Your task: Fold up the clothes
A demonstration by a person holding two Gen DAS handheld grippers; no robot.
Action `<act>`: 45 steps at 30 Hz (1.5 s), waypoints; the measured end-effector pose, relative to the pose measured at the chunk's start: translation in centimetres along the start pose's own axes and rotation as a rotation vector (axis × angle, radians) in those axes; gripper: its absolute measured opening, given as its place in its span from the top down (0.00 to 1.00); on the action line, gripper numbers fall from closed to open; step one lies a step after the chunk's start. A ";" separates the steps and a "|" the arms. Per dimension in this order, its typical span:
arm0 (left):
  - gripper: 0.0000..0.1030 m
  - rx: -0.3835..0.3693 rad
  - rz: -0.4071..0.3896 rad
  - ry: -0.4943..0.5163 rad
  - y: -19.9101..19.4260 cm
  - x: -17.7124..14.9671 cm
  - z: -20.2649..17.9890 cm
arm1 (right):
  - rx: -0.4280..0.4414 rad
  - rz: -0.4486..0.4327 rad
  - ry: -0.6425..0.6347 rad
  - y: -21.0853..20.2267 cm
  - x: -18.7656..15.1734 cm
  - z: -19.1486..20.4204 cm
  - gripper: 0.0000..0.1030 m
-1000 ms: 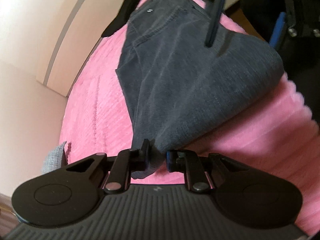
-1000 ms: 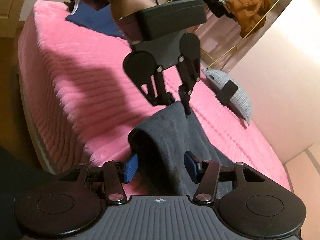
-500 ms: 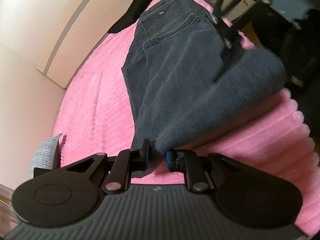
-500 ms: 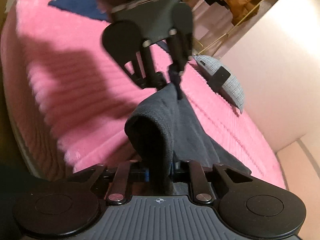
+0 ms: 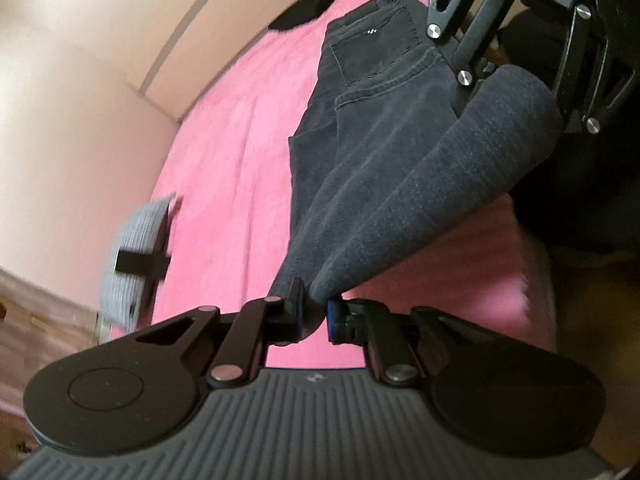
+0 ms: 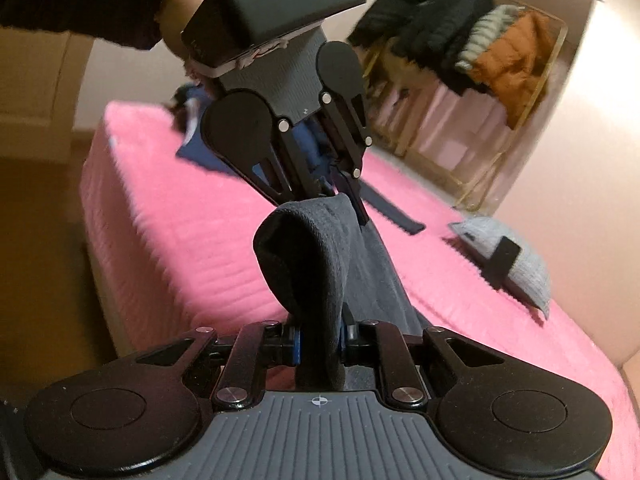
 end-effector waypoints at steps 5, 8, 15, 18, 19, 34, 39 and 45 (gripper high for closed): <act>0.91 0.029 0.012 0.037 -0.6 4.6 1.6 | -0.128 -0.078 0.280 -4.3 -1.4 -7.6 0.86; 0.86 0.059 -0.086 0.027 -0.2 11.0 3.4 | -0.226 -0.140 0.500 -8.2 -4.0 -13.4 0.86; 0.68 0.115 -0.449 -0.189 -1.6 24.7 7.0 | -0.462 -0.181 1.098 -14.3 -20.6 -22.3 0.85; 0.65 0.066 -0.433 -0.243 0.5 25.9 5.7 | -0.502 -0.109 1.412 -14.3 -29.8 -21.8 0.85; 0.64 0.038 -0.395 -0.246 2.0 25.7 4.7 | -0.505 -0.069 1.485 -14.3 -32.0 -21.3 0.85; 0.65 -0.197 -0.035 -0.377 16.5 21.9 -3.8 | -0.472 -0.078 1.608 -15.3 -36.3 -24.2 0.82; 0.65 -0.199 0.017 -0.441 18.9 20.8 -2.5 | -0.501 -0.119 1.624 -16.7 -36.0 -23.3 0.75; 0.64 -0.181 0.021 -0.502 20.2 20.1 -0.1 | -0.579 -0.102 1.592 -17.4 -35.7 -22.5 0.75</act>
Point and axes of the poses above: each gripper's, at about its wrist camera, not at the fingertips, and y roughly the way its jaws point, z to its left, x to its top, the point moved 4 cm from there along y, roughly the way its jaws point, and after that the axes turned 13 degrees about -y, right-handed, at the moved point
